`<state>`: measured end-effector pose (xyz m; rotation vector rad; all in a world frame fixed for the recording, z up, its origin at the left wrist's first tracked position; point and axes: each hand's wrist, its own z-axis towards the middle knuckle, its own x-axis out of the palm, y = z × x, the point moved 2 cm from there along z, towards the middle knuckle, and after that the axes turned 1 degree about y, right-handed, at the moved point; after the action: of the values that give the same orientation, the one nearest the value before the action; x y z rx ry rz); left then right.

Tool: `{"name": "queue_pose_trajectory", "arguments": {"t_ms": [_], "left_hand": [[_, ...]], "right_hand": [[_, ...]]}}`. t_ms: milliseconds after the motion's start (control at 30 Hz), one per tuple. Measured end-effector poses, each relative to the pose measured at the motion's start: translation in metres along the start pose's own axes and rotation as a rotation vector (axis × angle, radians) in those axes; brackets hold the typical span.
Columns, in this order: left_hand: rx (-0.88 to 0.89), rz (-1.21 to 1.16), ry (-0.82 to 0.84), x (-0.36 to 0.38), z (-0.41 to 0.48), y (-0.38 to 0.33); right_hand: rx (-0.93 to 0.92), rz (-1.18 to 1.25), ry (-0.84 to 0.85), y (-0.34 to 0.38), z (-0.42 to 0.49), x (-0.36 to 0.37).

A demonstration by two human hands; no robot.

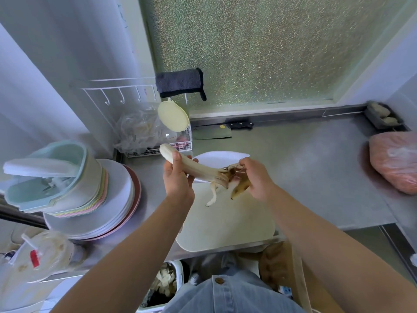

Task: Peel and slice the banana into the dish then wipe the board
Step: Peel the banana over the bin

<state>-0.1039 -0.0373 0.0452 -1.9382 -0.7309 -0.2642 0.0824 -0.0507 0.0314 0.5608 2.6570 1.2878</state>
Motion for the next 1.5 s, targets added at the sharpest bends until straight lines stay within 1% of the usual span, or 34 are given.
{"name": "queue_pose_trajectory", "arguments": {"t_ms": [67, 100, 200, 233, 333, 367, 433, 500, 533, 567, 667, 733, 800, 867, 900, 1067, 1133, 1200, 1367, 1433, 1500], "left_hand": [[0.017, 0.038, 0.001, 0.004, 0.000, 0.001], [0.028, 0.061, 0.004, 0.006, 0.001, 0.002], [0.070, 0.129, 0.011, 0.013, -0.001, 0.007], [0.084, 0.142, 0.002, 0.016, -0.002, 0.008], [0.090, 0.141, -0.062, 0.022, -0.001, 0.007], [0.083, 0.140, -0.086, 0.023, 0.000, 0.006], [0.068, 0.143, -0.115, 0.023, 0.002, 0.006], [0.072, 0.159, -0.130, 0.020, 0.004, 0.007], [0.069, 0.162, -0.148, 0.018, 0.006, 0.006], [0.053, 0.157, -0.175, 0.015, 0.008, 0.005], [-0.069, 0.053, -0.250, 0.003, 0.018, 0.002], [-0.120, 0.001, -0.238, 0.001, 0.020, 0.004], [-0.146, -0.012, -0.213, 0.002, 0.019, 0.010], [-0.172, -0.053, -0.193, 0.006, 0.017, 0.014], [-0.180, -0.072, -0.184, 0.007, 0.017, 0.014], [-0.196, -0.102, -0.122, 0.008, 0.020, 0.012], [-0.207, -0.116, -0.095, 0.010, 0.022, 0.013], [-0.223, -0.097, -0.053, 0.012, 0.023, 0.016], [-0.263, 0.073, 0.053, 0.024, 0.024, 0.031], [-0.279, 0.104, 0.061, 0.031, 0.026, 0.041], [-0.298, 0.127, 0.073, 0.038, 0.030, 0.050]], "right_hand": [[-0.041, -0.034, 0.048, 0.000, -0.001, 0.000], [-0.063, -0.094, 0.086, 0.000, -0.003, 0.002], [-0.225, -0.497, 0.175, -0.005, -0.012, 0.011], [-0.287, -0.578, 0.177, -0.007, -0.011, 0.012], [-0.452, -0.585, 0.211, -0.005, -0.007, 0.010], [-0.497, -0.646, 0.227, -0.004, -0.006, 0.008], [-0.531, -0.800, 0.245, 0.000, -0.006, 0.005], [-0.500, -0.888, 0.262, -0.001, -0.004, 0.001], [-0.469, -0.868, 0.280, -0.001, -0.003, -0.003], [-0.421, -0.789, 0.292, 0.000, -0.002, -0.009], [-0.279, -0.406, 0.281, 0.001, 0.005, -0.025], [-0.201, -0.187, 0.298, 0.000, 0.008, -0.025], [-0.117, -0.117, 0.344, -0.005, 0.007, -0.017], [-0.085, -0.181, 0.366, -0.009, 0.002, -0.010], [-0.086, -0.190, 0.379, -0.011, 0.003, -0.010], [-0.185, -0.007, 0.428, -0.008, -0.002, -0.016], [-0.210, 0.028, 0.377, -0.001, -0.003, -0.018], [-0.241, 0.080, 0.280, 0.007, 0.002, -0.024], [-0.279, 0.410, 0.125, 0.028, 0.021, -0.058], [-0.285, 0.441, 0.046, 0.033, 0.029, -0.078], [-0.297, 0.419, -0.027, 0.033, 0.038, -0.096]]}}
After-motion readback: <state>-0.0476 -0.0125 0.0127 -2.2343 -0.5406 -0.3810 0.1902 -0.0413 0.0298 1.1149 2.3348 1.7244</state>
